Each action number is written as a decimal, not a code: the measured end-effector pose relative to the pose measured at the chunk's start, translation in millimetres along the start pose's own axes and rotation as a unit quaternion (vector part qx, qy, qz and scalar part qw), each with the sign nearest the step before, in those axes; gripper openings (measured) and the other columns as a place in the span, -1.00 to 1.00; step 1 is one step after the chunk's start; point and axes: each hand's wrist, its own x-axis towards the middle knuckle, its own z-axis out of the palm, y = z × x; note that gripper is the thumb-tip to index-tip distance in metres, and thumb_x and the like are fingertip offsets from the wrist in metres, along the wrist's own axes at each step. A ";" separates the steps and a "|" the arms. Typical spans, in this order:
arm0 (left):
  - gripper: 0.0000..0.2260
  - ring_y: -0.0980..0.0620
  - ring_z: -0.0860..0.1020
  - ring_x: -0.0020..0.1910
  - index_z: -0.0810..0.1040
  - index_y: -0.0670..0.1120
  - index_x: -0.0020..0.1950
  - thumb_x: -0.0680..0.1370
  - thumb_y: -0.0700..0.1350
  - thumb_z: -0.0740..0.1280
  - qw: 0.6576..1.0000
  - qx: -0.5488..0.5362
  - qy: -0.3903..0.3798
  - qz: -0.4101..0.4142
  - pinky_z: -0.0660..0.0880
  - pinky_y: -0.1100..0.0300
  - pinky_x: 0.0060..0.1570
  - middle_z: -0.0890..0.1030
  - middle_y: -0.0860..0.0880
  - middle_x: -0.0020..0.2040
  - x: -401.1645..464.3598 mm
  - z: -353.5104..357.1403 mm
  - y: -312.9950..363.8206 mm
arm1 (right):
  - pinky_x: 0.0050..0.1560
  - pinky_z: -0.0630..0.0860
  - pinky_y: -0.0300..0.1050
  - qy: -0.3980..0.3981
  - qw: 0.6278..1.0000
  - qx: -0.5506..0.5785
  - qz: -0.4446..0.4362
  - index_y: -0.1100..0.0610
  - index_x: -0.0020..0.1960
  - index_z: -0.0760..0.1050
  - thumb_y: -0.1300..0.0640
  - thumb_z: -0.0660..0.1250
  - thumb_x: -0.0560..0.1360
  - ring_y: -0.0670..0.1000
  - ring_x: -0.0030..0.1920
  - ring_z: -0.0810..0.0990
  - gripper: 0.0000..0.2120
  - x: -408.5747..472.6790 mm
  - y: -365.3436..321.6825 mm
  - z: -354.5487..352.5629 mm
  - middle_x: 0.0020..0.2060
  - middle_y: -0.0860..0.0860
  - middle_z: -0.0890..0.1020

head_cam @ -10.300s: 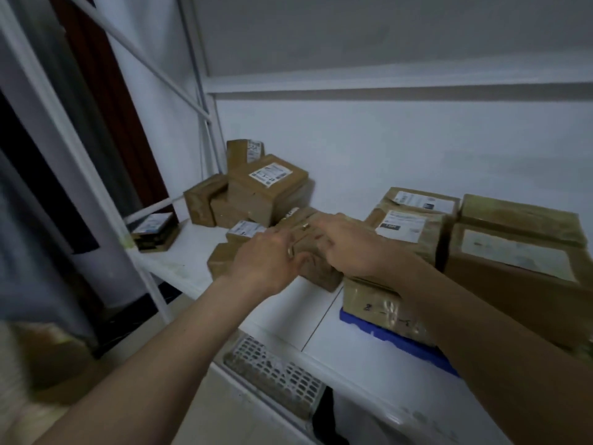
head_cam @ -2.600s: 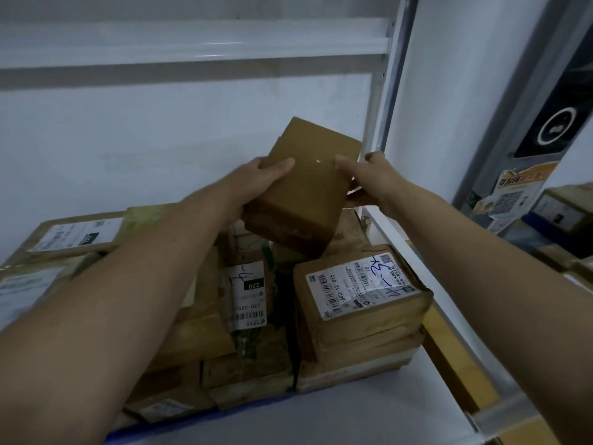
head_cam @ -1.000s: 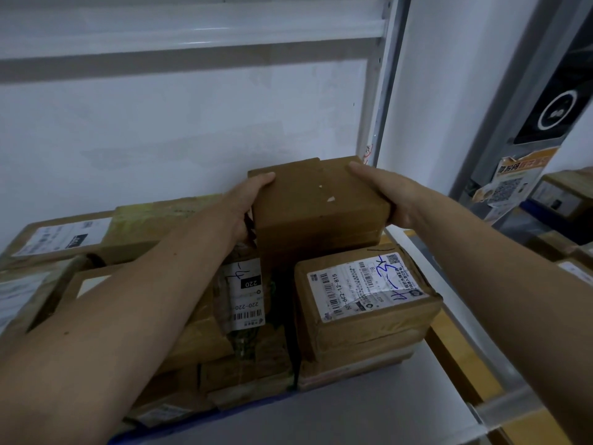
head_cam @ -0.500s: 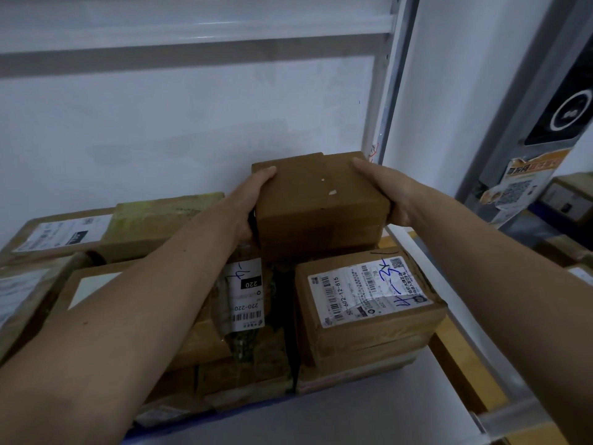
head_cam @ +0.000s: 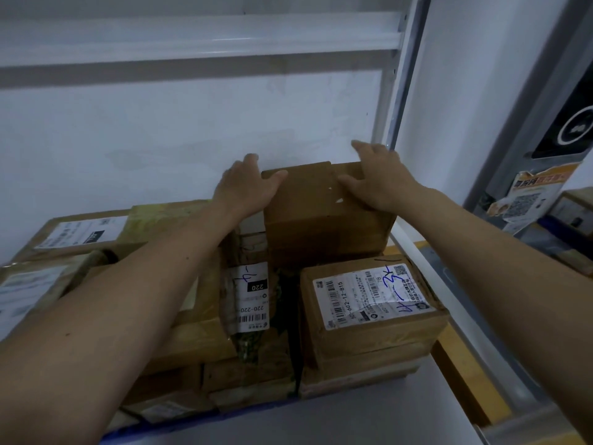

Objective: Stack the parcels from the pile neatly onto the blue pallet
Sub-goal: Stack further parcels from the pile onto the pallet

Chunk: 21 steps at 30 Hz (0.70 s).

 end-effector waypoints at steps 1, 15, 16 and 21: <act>-0.35 -0.20 0.31 0.41 0.23 -0.16 0.50 0.55 0.23 0.21 0.999 0.032 0.013 0.015 0.32 -0.09 0.33 0.34 -0.20 0.44 -1.8 -4.1 -1.4 | 0.41 0.17 0.22 -0.004 0.999 -0.032 -0.030 0.06 0.52 0.07 -0.11 0.24 0.54 0.25 0.47 0.14 -0.34 -1.7 -8.0 -0.4 0.49 0.16 0.19; -0.61 -0.08 0.39 0.32 0.50 0.01 0.31 0.52 0.09 0.32 0.988 0.136 0.033 -0.063 0.36 0.07 0.20 0.42 -0.06 0.37 -54.7 -53.8 -56.3 | 0.36 0.19 0.24 -0.111 0.968 -0.073 -0.213 0.06 0.48 0.19 -0.01 0.14 0.59 0.19 0.43 0.23 -0.52 1.0 -105.0 24.0 0.45 0.11 0.25; -0.61 -0.09 0.40 0.31 0.50 0.00 0.31 0.52 0.08 0.32 0.988 0.138 0.029 -0.063 0.36 0.08 0.18 0.42 -0.07 0.36 -58.3 -54.9 -58.8 | 0.37 0.20 0.23 -0.121 0.969 -0.064 -0.207 0.06 0.48 0.19 -0.02 0.14 0.59 0.20 0.42 0.23 -0.52 -0.4 -107.0 25.5 0.45 0.12 0.26; -0.59 -0.09 0.41 0.30 0.46 -0.02 0.36 0.55 0.09 0.30 0.992 0.124 -0.002 -0.035 0.35 0.11 0.17 0.43 -0.08 0.36 -66.5 -50.4 -57.6 | 0.35 0.26 0.26 -0.131 0.977 -0.052 -0.158 0.13 0.44 0.24 -0.06 0.17 0.58 0.23 0.37 0.29 -0.50 -7.4 -100.2 22.5 0.39 0.16 0.32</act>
